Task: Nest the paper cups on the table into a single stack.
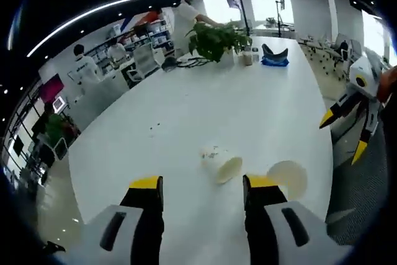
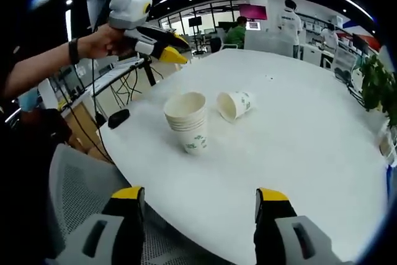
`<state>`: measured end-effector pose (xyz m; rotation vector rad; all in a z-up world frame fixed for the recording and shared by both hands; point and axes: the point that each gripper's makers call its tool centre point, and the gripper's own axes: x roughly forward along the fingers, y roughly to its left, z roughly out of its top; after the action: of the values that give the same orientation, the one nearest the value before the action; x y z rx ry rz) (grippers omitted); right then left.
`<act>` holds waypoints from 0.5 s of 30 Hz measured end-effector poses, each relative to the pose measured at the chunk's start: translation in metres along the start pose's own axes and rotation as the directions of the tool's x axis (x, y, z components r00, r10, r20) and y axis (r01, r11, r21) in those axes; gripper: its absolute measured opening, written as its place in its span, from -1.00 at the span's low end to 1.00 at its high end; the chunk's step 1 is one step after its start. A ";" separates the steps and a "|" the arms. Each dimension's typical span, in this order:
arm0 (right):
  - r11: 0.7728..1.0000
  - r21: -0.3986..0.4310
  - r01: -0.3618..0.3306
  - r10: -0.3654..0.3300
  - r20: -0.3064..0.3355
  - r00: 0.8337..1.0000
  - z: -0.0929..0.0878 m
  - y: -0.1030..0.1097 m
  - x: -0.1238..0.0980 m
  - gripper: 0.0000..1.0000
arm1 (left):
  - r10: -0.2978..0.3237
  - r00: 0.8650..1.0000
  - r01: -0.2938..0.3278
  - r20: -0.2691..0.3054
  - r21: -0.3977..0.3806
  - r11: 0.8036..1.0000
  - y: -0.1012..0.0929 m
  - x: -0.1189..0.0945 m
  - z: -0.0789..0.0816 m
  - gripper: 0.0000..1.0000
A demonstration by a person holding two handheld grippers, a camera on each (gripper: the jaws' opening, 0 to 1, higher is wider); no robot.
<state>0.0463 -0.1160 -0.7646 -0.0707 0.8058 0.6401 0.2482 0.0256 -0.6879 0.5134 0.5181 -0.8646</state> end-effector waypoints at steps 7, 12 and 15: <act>1.000 0.010 0.012 -0.012 -0.009 1.000 -0.003 -0.001 -0.002 0.45 | 0.000 1.000 -0.001 -0.030 -0.038 0.999 0.002 0.026 -0.020 0.02; 1.000 0.019 0.022 -0.022 -0.016 1.000 -0.006 -0.004 -0.003 0.45 | -0.007 0.999 0.006 -0.041 -0.033 0.999 -0.003 0.046 -0.032 0.02; 0.999 0.023 0.027 -0.027 -0.021 0.999 -0.007 -0.005 -0.004 0.45 | -0.023 0.999 0.020 -0.044 -0.058 0.998 -0.007 0.058 -0.039 0.01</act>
<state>0.0426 -0.1239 -0.7677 -0.0674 0.8308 0.6056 0.2656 0.0122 -0.7550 0.4765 0.5886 -0.8579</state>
